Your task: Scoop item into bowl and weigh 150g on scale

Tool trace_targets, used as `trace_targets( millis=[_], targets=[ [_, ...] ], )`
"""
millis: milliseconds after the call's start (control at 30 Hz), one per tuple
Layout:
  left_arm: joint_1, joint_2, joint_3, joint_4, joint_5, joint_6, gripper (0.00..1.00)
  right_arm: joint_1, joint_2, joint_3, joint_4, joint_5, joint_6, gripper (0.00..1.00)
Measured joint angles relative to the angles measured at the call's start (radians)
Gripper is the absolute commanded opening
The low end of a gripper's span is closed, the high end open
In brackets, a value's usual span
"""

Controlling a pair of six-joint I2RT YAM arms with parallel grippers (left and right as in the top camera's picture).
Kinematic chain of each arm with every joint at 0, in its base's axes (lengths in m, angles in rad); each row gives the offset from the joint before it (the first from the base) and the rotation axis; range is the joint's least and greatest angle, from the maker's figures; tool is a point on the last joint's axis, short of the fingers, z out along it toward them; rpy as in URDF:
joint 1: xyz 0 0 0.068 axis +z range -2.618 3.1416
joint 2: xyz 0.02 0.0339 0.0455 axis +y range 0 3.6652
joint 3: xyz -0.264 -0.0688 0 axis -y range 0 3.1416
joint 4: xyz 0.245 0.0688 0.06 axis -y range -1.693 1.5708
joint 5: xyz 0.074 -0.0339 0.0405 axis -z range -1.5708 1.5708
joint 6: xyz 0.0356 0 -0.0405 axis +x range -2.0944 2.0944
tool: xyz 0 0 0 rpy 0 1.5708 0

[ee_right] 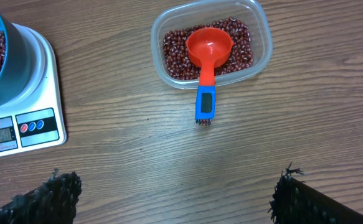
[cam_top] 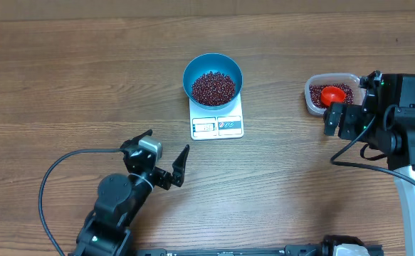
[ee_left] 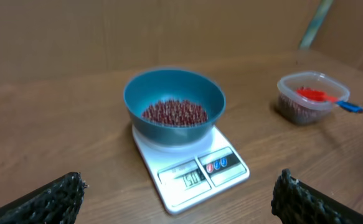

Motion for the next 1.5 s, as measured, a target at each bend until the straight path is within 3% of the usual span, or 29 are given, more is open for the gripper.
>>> trace_targets(
  millis=[433, 867, 1267, 1500],
  targets=[
    [0.027, -0.192, -0.085, 0.056, 0.025, 0.121, 0.99, 0.0, 0.0, 0.0, 0.0, 0.0, 0.0, 1.0],
    [0.094, -0.344, -0.276, 0.367, 0.114, 0.198, 0.99, 0.0, 0.0, 0.0, 0.0, 0.0, 0.001, 1.0],
    [0.095, -0.449, -0.287, 0.364, 0.132, 0.305, 0.99, 0.0, 0.0, 0.0, 0.0, 0.0, 0.0, 1.0],
    [0.129, -0.501, -0.289, 0.277, 0.132, 0.355, 0.99, 0.0, 0.0, 0.0, 0.0, 0.0, 0.0, 1.0]
  ],
)
